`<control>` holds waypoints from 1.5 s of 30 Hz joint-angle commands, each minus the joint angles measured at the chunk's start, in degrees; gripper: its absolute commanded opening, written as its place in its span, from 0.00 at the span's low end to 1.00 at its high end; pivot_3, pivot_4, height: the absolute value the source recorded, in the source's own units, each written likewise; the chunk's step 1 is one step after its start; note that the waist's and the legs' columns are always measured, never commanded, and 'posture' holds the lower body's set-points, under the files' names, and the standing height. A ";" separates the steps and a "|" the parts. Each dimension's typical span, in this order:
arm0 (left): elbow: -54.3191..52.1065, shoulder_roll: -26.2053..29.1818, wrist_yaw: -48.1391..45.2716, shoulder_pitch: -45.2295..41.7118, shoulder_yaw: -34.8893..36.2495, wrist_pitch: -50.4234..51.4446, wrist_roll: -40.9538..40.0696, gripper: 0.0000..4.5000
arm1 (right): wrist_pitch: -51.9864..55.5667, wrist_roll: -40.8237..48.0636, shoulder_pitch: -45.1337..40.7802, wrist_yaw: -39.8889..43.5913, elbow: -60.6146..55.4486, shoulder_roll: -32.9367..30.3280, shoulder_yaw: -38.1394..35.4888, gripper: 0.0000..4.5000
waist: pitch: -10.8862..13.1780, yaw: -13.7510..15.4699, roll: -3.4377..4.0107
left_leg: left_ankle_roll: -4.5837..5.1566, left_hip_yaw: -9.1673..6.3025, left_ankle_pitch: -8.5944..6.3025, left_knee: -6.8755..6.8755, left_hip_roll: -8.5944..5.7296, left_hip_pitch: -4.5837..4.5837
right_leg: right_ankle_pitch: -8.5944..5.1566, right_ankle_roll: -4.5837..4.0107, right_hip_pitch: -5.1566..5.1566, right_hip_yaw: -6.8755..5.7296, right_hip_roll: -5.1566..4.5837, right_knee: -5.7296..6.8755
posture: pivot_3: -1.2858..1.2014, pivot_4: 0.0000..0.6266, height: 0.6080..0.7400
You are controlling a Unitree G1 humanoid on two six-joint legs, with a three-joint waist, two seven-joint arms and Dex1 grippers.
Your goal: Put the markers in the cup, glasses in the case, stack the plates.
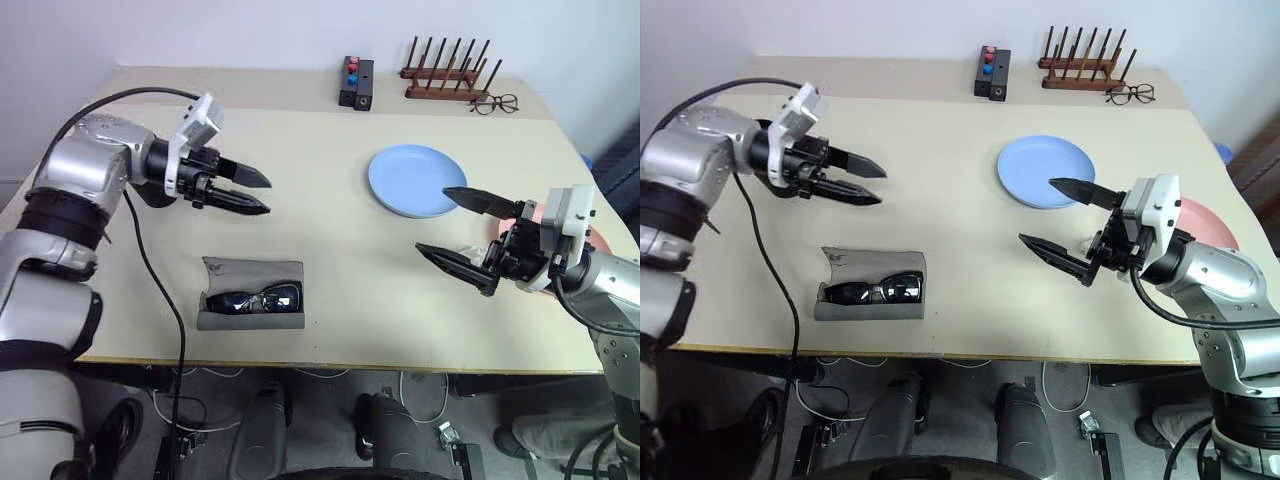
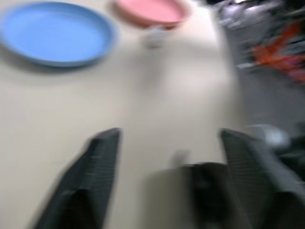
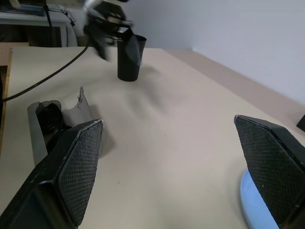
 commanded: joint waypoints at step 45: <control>-17.43 -1.41 -5.70 13.44 13.95 20.17 -3.65 0.01 | -0.73 -1.26 -0.79 -0.40 -0.22 -0.02 -1.12 1.00 | -0.02 0.09 0.03 | 0.00 0.04 0.00 0.04 0.03 -0.03 | 0.01 -0.02 -0.07 0.03 0.03 0.03 | 0.52 0.24 1.00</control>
